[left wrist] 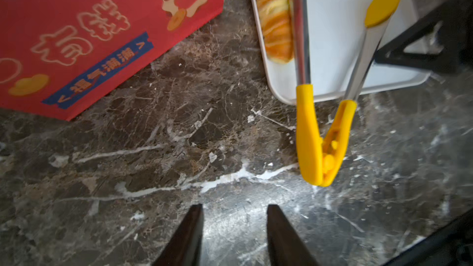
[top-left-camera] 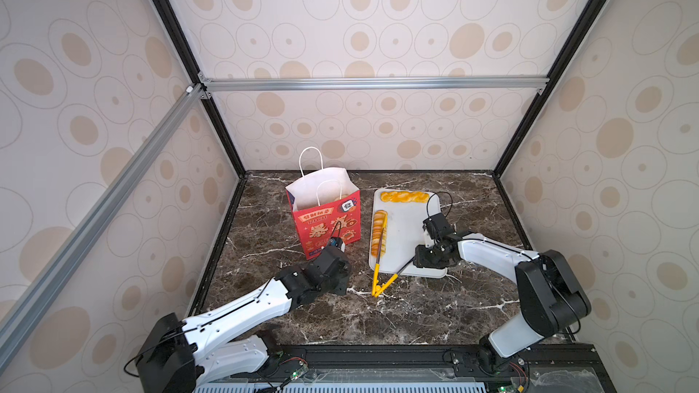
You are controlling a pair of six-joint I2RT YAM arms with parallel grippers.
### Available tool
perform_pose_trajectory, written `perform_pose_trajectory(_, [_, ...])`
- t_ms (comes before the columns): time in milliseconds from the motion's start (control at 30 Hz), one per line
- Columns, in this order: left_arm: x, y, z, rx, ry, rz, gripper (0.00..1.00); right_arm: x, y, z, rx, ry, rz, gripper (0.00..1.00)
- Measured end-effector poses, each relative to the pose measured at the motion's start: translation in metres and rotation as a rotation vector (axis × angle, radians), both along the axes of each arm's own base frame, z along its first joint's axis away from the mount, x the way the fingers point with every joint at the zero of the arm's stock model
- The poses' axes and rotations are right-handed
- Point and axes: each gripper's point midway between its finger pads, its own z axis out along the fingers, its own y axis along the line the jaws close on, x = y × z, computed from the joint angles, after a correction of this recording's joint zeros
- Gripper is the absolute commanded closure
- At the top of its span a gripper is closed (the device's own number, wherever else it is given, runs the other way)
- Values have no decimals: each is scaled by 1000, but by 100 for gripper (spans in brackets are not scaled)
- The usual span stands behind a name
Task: Pack bread into a paper bag
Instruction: Adjust the clamp on the plate.
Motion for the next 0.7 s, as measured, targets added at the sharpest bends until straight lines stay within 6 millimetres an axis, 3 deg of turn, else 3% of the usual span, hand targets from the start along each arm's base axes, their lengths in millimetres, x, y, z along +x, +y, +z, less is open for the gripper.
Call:
perform_pose_trajectory(100, [6,-13,-30,44,41,-2,78,30,9,3,24,6,22,53])
perform_pose_trajectory(200, [4,-33,-53,86,70,-46,79,74,29,20,71,-48,64,55])
perform_pose_trajectory(267, [2,-52,-58,76,65,-86,79,93,38,37,90,-107,83,54])
perform_pose_trajectory(333, [2,-71,-55,26,45,-115,79,99,40,58,102,-168,89,51])
perform_pose_trajectory(433, [6,-89,-47,-45,11,-133,85,84,35,85,123,-216,96,45])
perform_pose_trajectory(533, [11,-91,-37,-64,-29,-118,84,62,36,100,150,-218,125,36])
perform_pose_trajectory(600, [13,-83,-22,-59,-69,-89,82,41,48,95,144,-200,171,35])
perform_pose_trajectory(700, [17,-54,25,-53,-175,-15,77,7,71,78,109,-139,255,35])
